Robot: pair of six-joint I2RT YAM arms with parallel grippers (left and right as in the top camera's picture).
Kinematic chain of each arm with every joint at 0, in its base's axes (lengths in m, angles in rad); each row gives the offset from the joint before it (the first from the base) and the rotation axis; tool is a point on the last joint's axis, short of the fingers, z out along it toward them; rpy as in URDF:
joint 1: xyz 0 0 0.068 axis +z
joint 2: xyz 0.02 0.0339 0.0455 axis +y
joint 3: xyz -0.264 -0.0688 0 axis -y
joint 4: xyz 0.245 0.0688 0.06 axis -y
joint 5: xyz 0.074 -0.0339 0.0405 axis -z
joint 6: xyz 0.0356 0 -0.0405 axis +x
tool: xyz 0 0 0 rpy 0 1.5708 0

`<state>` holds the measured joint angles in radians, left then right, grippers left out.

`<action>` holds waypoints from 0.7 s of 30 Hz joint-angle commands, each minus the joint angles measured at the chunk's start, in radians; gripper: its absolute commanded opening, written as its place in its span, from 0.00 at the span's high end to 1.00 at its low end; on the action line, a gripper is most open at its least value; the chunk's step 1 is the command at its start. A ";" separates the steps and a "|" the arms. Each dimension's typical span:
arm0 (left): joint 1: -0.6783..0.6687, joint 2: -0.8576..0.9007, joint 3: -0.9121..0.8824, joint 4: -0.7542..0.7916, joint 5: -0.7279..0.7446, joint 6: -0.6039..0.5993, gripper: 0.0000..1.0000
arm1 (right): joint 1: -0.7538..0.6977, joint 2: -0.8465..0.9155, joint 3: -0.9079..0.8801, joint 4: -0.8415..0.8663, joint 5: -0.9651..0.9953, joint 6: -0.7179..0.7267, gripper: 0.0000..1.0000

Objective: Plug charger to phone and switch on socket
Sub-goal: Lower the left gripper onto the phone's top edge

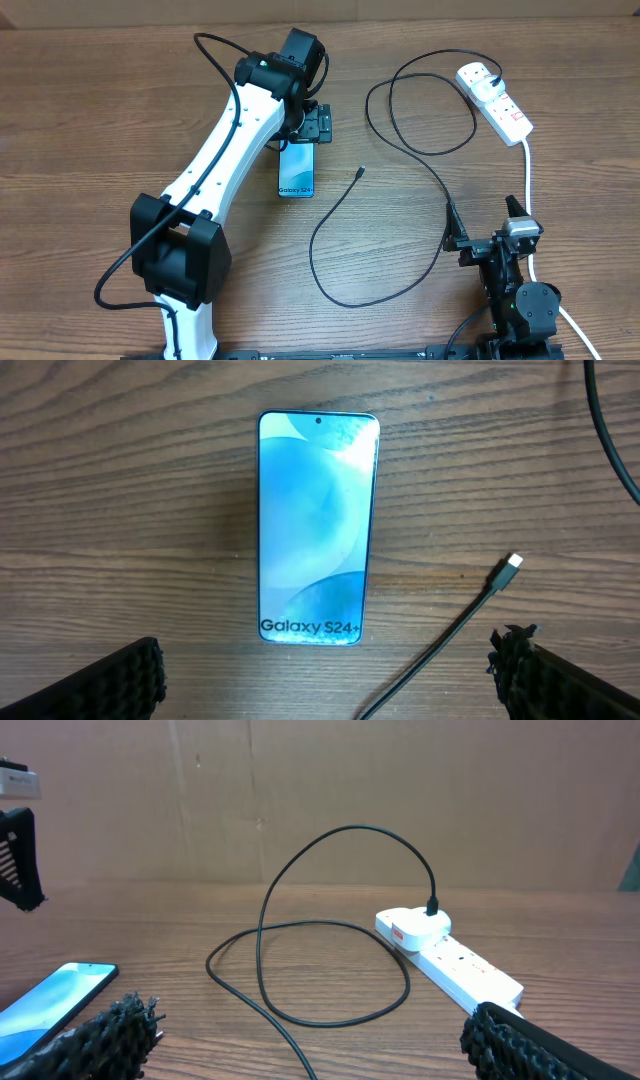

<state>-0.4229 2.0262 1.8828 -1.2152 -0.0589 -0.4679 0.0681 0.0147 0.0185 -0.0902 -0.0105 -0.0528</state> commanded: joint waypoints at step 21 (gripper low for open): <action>0.014 0.182 0.002 0.046 0.034 0.053 0.00 | 0.004 -0.012 -0.010 0.006 0.010 -0.004 0.00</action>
<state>-0.4229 2.1990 1.8828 -1.1763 -0.0364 -0.4374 0.0677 0.0147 0.0185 -0.0898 -0.0105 -0.0525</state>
